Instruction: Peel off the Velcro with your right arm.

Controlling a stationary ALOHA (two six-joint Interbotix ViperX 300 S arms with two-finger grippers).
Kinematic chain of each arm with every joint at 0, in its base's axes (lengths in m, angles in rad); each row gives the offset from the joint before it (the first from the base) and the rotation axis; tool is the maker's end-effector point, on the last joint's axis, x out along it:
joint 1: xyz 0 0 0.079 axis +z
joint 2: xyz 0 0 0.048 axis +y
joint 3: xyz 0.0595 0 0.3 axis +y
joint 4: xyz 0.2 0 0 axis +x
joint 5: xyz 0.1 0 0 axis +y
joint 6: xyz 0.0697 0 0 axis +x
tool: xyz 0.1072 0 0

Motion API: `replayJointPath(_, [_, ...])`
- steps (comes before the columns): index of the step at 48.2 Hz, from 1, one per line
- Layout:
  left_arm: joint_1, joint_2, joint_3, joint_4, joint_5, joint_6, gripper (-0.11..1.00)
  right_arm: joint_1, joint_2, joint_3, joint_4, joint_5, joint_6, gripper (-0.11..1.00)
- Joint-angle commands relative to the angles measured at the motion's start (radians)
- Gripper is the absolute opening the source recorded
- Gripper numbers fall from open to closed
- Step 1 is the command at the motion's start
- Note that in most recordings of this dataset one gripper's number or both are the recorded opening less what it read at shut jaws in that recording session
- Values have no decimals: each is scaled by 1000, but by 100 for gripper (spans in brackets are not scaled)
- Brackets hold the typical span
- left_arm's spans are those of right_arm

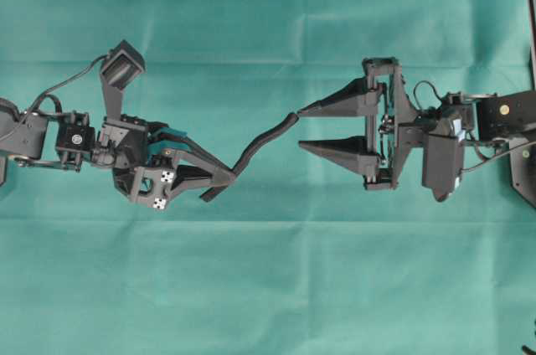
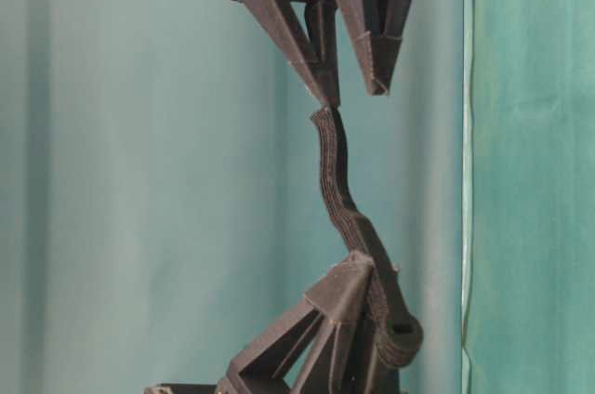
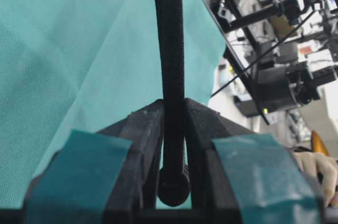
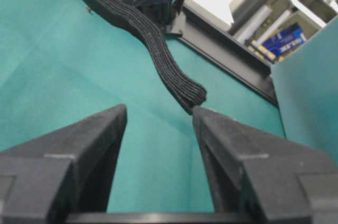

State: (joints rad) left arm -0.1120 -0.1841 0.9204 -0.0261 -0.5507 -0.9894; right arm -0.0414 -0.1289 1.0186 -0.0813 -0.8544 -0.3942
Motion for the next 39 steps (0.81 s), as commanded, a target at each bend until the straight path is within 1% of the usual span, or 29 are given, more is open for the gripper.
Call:
replayJointPath(1, [3, -17, -18, -2, -11, 2, 10, 3, -8, -12, -6, -12, 2, 13])
replayJointPath(17, [3, -15, -20, 0, -11, 2, 10, 3, 3, -17, -8, -12, 2, 11])
replayJointPath(22, [3, -15, -20, 0, -11, 2, 10, 3, 3, -18, -9, -12, 2, 6])
replayJointPath(25, [3, -15, -21, -2, -11, 2, 10, 3, 2, -18, -8, -12, 2, 0])
replayJointPath(30, [3, -15, -21, -2, -11, 2, 10, 3, 3, -21, -8, -14, 2, -5])
replayJointPath(39, [3, -14, -21, -2, -11, 2, 10, 3, 2, -31, -9, -15, 2, -6])
